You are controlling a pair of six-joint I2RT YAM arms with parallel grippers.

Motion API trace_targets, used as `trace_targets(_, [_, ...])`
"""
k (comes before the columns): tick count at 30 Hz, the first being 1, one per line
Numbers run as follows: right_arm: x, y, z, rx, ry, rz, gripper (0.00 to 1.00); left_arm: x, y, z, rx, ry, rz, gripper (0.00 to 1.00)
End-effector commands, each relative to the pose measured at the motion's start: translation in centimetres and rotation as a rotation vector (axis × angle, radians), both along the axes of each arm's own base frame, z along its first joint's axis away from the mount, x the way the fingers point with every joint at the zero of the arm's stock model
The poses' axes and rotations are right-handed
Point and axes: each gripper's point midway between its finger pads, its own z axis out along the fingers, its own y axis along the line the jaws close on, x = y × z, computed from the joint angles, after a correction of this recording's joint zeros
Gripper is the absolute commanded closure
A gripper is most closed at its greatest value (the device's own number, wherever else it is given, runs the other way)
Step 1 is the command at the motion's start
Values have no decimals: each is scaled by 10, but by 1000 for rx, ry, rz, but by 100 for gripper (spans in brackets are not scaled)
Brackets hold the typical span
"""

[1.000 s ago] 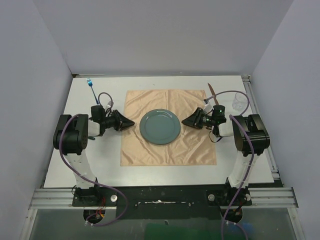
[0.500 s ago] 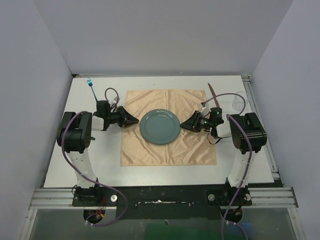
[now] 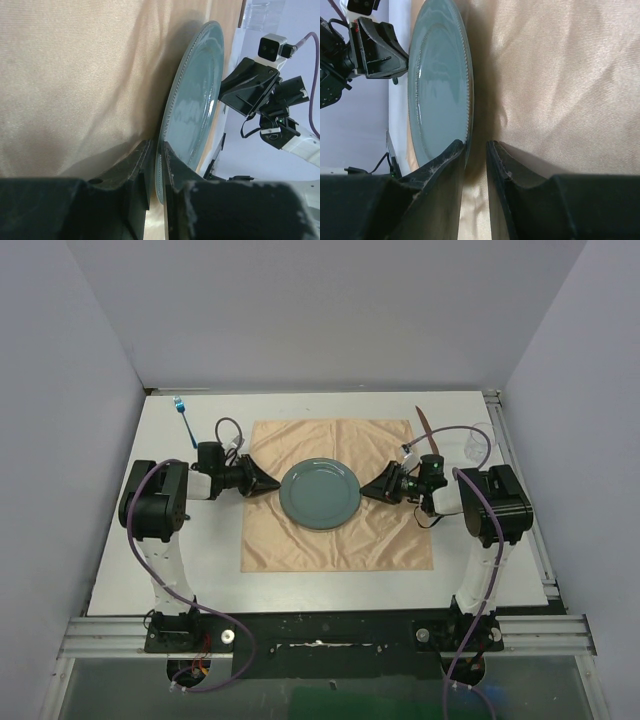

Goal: Set the dinner table for one person
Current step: Adjust the plate on the napkin.

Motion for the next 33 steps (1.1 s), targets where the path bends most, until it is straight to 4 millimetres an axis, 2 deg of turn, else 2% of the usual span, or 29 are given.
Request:
trace_targets(1, [12, 6, 7, 10, -45, 15, 75, 3, -5, 1, -8, -41, -50, 88])
trace_targets(17, [15, 13, 2, 17, -33, 31, 76, -16, -6, -19, -31, -23, -116, 87])
trace_targets(33, [13, 14, -2, 6, -22, 32, 77, -26, 4, -25, -89, -40, -149, 86])
